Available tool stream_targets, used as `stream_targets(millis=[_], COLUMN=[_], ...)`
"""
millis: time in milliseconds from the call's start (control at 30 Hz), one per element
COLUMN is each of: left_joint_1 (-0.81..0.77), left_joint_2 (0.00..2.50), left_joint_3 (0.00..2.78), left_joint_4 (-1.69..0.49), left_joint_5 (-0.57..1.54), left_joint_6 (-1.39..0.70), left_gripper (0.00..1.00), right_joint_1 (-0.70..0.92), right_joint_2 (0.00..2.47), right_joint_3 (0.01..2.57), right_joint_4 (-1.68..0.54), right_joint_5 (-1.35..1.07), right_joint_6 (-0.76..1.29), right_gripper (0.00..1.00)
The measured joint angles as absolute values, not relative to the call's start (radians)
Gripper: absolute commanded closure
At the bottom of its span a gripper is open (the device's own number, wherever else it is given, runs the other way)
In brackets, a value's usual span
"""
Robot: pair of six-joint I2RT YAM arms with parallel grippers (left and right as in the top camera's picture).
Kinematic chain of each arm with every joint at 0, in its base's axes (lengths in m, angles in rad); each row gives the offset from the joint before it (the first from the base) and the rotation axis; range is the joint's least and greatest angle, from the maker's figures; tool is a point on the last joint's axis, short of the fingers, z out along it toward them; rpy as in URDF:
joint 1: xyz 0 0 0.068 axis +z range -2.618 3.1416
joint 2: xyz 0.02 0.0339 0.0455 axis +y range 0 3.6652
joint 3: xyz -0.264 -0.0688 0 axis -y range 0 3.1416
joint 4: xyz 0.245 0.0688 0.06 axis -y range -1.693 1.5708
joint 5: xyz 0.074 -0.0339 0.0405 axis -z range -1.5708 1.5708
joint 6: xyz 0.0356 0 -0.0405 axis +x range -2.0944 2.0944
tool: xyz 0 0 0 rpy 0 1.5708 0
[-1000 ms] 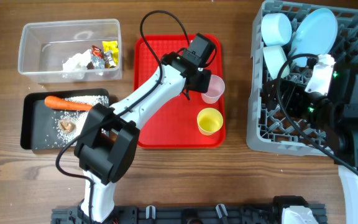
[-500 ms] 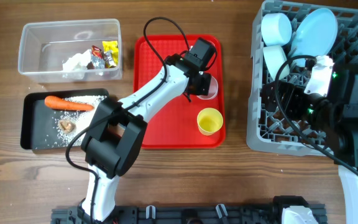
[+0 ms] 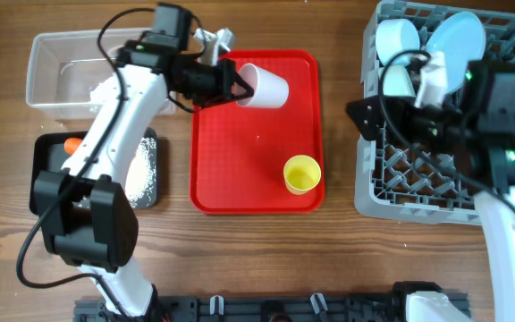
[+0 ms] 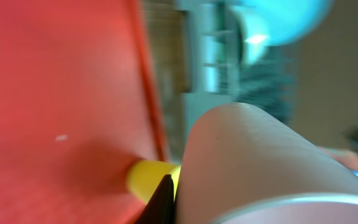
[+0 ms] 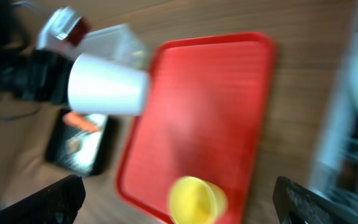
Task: Sort waste into correct bins and load items into the dishwasher rack
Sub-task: 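Hold the pink cup out and grasp it with the right gripper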
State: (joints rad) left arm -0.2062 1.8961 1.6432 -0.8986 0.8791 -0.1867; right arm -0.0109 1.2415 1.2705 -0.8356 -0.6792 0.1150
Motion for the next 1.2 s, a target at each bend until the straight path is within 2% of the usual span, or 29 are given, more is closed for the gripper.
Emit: stream_targets(millis=[167, 333, 433, 667, 800, 867, 1067, 1200], left_joint_1=[-0.181, -0.187, -0.192, -0.234, -0.247, -0.246, -0.244, -0.244], left_joint_2=[1.898, 1.898, 1.898, 1.898, 1.898, 1.898, 1.898, 1.898], left_joint_3=[1.643, 1.643, 1.643, 1.643, 1.643, 1.643, 1.641, 1.636], left_joint_4=[-0.896, -0.888, -0.882, -0.845, -0.837, -0.833, -0.803, -0.728], left_joint_5=[1.142, 1.241, 1.269, 1.286, 1.278, 1.275, 1.286, 1.292], left_joint_6=[-0.110, -0.088, -0.086, -0.083, -0.083, -0.084, -0.089, -0.131], left_gripper=[0.96, 0.96, 0.96, 0.96, 0.96, 0.96, 0.96, 0.96], right_joint_1=[-0.011, 0.011, 0.048, 0.147, 0.164, 0.174, 0.186, 0.186], right_joint_2=[1.410, 1.538, 1.589, 1.616, 1.616, 1.616, 1.616, 1.616], right_joint_3=[1.271, 1.271, 1.271, 1.271, 1.271, 1.271, 1.275, 1.282], right_joint_4=[-0.659, -0.517, -0.467, -0.318, -0.208, -0.184, -0.170, -0.164], right_joint_5=[-1.025, -1.245, -1.309, -1.280, -1.249, -1.238, -1.229, -1.213], right_joint_6=[0.040, 0.023, 0.024, 0.098, 0.216, 0.270, 0.295, 0.296], right_gripper=[0.01, 0.02, 0.07, 0.16, 0.31, 0.35, 0.34, 0.26])
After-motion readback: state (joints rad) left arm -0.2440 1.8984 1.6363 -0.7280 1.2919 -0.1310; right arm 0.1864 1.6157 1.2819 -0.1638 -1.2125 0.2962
